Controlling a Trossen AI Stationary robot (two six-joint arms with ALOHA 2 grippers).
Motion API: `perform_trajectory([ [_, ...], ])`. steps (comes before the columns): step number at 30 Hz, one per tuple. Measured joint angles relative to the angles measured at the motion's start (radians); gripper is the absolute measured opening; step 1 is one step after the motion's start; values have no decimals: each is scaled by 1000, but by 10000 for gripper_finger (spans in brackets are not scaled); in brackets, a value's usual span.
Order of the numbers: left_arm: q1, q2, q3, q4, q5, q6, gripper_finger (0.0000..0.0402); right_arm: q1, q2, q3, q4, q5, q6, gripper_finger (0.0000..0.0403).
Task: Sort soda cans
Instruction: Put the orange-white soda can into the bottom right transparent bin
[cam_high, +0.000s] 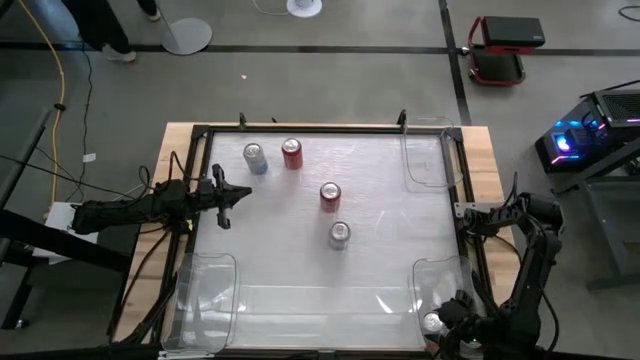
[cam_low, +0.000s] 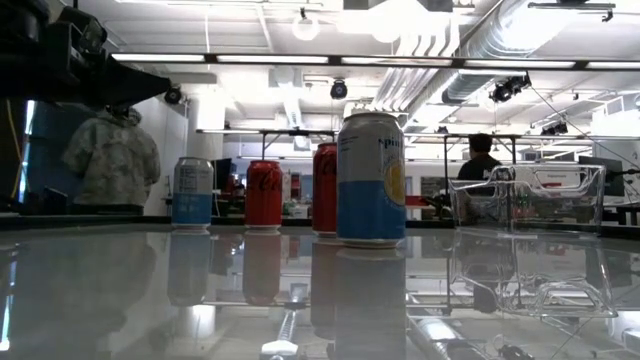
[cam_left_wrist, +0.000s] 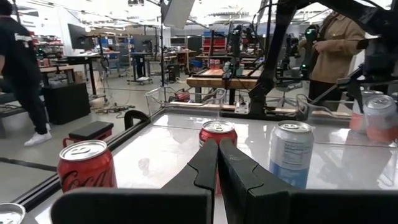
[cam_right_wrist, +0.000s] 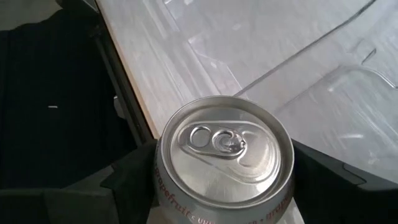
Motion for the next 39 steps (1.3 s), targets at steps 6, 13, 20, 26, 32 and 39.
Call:
perform_trajectory([
  [6,0,0,0,-1,-7,0,5,-6,0,-1,-1,-27,62,296],
  [13,0,0,0,-3,-8,16,5,-29,2,-2,-40,-48,139,299],
  [20,0,0,0,-4,-8,19,5,-45,5,-4,-44,-110,131,334],
  [26,0,0,0,-5,-8,19,5,-41,4,8,-39,-137,109,337],
  [32,0,0,0,-6,-9,31,5,-41,4,19,-38,-130,76,328],
  [39,0,0,0,-6,-9,34,5,-41,3,19,-28,-110,29,299],
])
